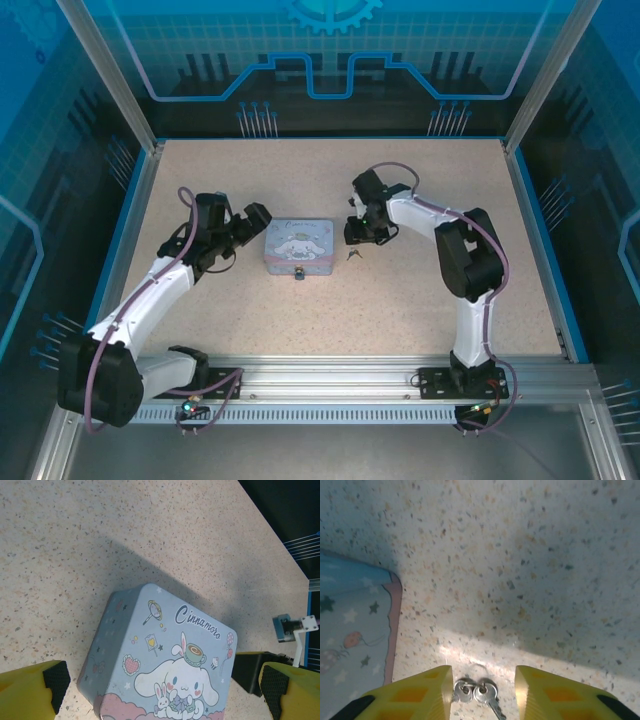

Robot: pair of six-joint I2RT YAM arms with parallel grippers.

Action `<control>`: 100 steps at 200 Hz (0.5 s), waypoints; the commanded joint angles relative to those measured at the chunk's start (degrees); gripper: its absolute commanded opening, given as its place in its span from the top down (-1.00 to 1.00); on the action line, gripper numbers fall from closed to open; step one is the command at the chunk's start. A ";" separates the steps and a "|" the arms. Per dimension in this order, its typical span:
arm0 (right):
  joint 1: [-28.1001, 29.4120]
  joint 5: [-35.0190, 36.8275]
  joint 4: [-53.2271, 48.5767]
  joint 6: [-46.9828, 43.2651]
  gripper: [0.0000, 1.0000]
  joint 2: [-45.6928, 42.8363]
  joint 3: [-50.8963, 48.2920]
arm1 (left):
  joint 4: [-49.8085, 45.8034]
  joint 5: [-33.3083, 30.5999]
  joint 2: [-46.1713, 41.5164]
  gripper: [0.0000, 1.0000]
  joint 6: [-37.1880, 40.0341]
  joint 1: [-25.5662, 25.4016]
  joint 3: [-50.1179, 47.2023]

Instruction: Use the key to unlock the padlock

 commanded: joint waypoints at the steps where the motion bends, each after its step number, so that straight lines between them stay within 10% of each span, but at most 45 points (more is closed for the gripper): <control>1: 0.70 2.88 -2.61 1.99 0.34 2.04 2.90 | 0.44 1.81 0.48 -0.98 -1.52 0.15 -1.17; 100: 4.06 12.62 -7.46 2.17 0.38 4.77 4.55 | 2.45 2.38 1.70 -0.98 -2.19 0.15 -1.74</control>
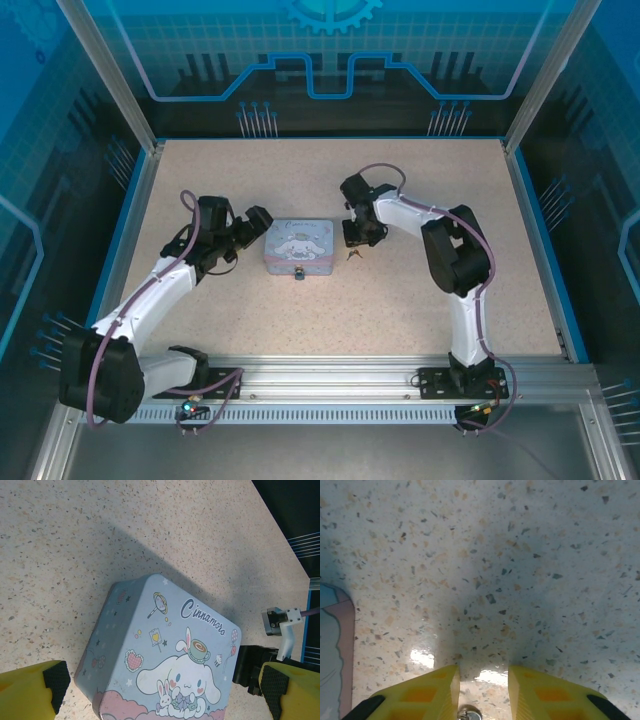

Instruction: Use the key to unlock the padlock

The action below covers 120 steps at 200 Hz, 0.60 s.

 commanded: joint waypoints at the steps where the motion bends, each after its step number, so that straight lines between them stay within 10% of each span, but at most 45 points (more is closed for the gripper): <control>1: 0.89 3.25 -3.54 0.35 0.38 0.16 0.52 | 1.07 1.01 0.62 -0.98 -0.31 0.15 -0.45; 120: 3.61 0.90 -0.42 0.98 0.39 -10.94 -10.77 | 3.01 1.71 2.60 -0.98 -1.62 0.15 -0.37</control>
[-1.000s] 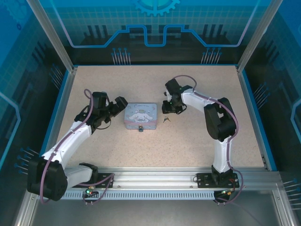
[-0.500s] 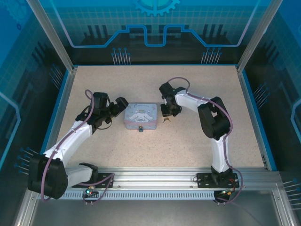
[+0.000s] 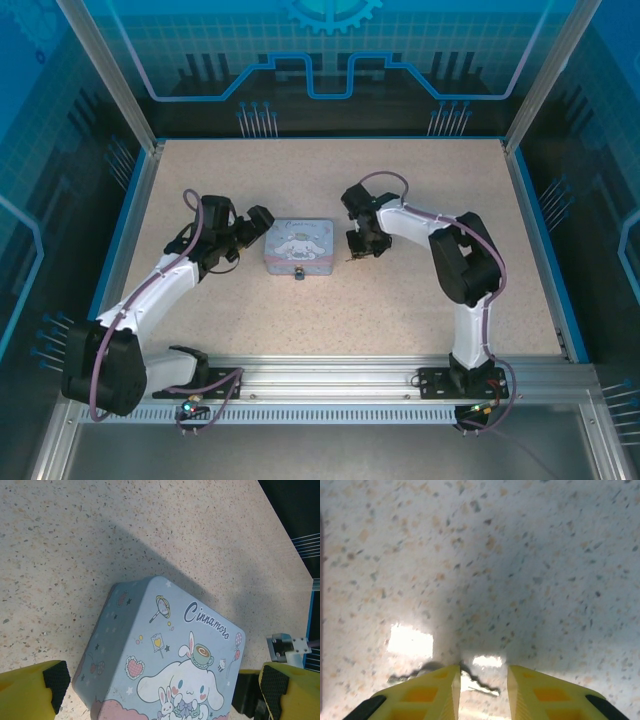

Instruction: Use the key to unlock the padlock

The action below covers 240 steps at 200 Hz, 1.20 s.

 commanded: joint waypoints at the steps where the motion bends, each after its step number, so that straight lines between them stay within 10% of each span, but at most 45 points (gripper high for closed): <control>1: 1.57 -1.71 -0.04 0.98 0.39 -4.06 -2.41 | 1.35 1.48 0.48 -0.98 -1.18 0.15 -0.40; 39: 2.27 -2.30 0.83 1.83 0.26 -10.73 -5.94 | 1.61 1.38 0.61 -0.98 -1.09 0.15 -0.46; 82: 2.27 -2.02 1.58 -5.57 -0.41 -10.51 -5.32 | 2.23 1.84 1.11 -0.98 -1.50 0.15 -0.61; 240: 3.24 -0.15 -0.78 -18.77 -0.05 0.85 1.19 | 1.98 2.17 1.34 -0.98 -1.92 0.15 -0.15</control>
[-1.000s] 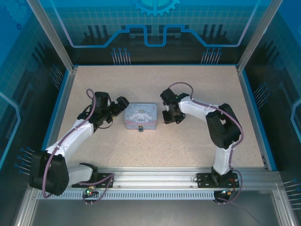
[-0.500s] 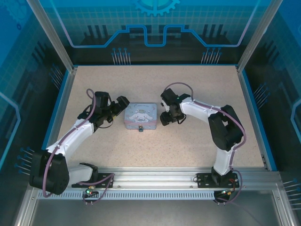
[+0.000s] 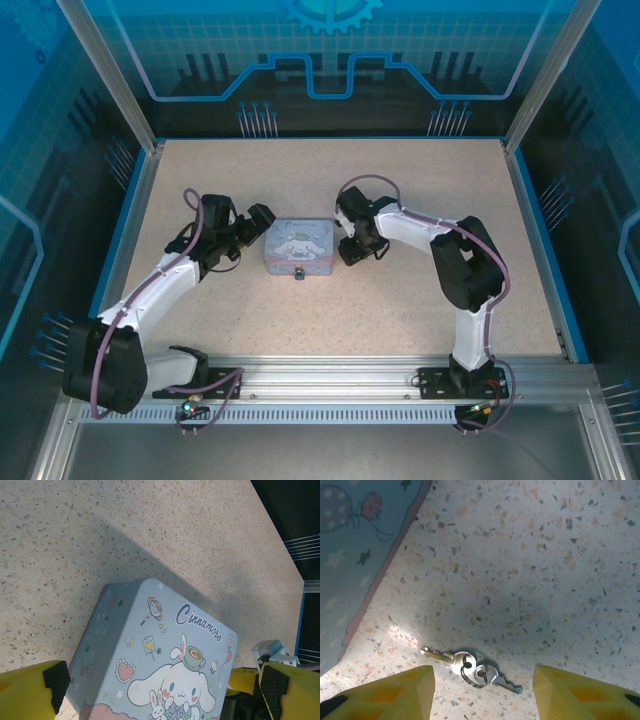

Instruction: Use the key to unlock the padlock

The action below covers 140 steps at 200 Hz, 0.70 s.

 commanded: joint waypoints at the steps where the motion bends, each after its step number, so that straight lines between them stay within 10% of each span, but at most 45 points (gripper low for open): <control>1: 1.26 0.57 -2.32 -1.77 -0.05 1.72 1.63 | 0.53 1.30 0.73 -0.98 -0.44 0.15 -0.16; 140: 2.10 -1.24 -1.67 -1.49 0.29 1.33 -1.94 | 1.09 1.38 1.13 -0.98 -1.17 0.14 -0.44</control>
